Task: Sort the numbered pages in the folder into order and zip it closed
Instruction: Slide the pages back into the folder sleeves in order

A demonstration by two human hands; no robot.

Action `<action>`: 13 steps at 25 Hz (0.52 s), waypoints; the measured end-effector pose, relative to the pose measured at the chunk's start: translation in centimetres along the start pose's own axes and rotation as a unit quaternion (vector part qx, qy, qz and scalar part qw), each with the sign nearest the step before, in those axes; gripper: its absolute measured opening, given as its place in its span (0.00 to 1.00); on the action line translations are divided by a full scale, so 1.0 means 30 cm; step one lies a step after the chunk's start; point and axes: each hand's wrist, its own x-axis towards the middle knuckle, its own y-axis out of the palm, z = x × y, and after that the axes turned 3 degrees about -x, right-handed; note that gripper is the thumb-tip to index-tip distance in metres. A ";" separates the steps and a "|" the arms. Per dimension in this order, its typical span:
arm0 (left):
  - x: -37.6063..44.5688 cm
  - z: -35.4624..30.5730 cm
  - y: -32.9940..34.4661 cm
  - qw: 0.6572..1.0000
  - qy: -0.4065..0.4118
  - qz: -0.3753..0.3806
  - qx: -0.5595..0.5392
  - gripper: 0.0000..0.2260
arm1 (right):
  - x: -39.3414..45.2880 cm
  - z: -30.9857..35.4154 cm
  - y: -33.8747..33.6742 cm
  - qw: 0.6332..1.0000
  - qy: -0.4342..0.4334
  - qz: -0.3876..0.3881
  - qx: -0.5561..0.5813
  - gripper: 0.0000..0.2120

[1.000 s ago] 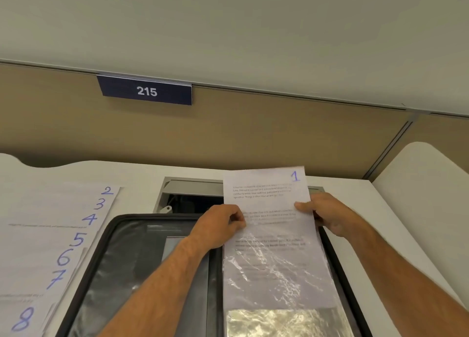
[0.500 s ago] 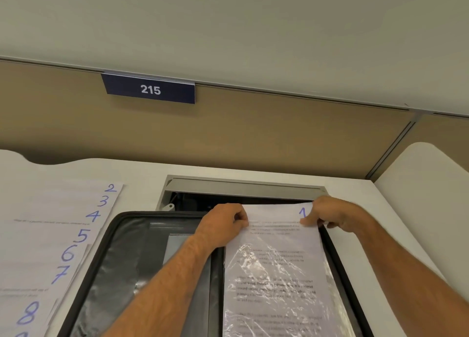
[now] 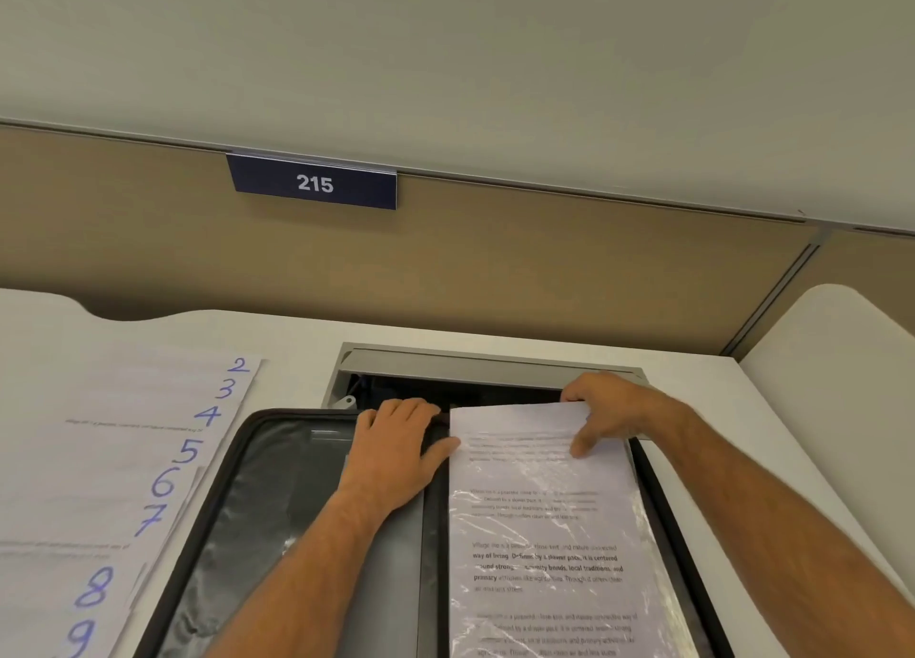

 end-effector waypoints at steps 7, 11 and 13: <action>-0.082 0.076 0.033 0.997 0.003 0.053 0.050 0.51 | 0.020 0.076 -0.011 0.983 0.025 0.096 -0.153 0.11; -0.082 0.076 0.034 0.997 0.003 0.055 0.063 0.50 | 0.040 0.133 0.022 0.992 -0.037 0.031 -0.120 0.17; -0.082 0.076 0.037 0.996 0.002 0.055 0.070 0.49 | 0.047 0.144 0.027 0.988 -0.044 0.044 -0.139 0.11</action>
